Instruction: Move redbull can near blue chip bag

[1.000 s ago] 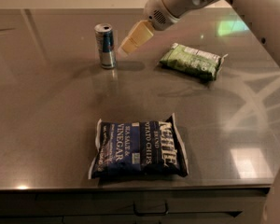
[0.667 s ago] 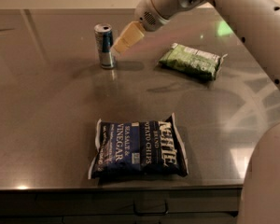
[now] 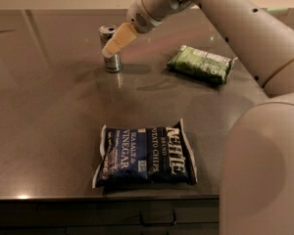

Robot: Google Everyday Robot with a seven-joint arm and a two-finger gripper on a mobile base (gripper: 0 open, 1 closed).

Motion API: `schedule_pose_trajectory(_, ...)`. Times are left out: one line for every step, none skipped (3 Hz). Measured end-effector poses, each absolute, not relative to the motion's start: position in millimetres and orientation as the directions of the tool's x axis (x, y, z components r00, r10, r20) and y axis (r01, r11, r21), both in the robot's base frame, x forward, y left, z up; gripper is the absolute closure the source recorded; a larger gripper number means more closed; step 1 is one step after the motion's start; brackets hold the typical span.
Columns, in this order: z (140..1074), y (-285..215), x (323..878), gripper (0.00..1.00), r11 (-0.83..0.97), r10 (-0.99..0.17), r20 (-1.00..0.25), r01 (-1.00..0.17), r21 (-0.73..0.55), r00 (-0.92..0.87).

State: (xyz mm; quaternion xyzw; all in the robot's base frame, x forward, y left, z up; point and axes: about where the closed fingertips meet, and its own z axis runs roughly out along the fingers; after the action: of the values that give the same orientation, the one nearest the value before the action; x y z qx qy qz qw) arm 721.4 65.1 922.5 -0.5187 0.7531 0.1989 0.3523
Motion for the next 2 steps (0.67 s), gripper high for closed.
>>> schedule_pose_trajectory(915.9, 81.5, 726.5, 0.0, 0.369, -0.64, -0.736, -0.928, -0.044, -0.22)
schedule_pose_trajectory(910.3, 93.6, 730.2, 0.0, 0.358, -0.639, -0.735, -0.933, -0.025, -0.226)
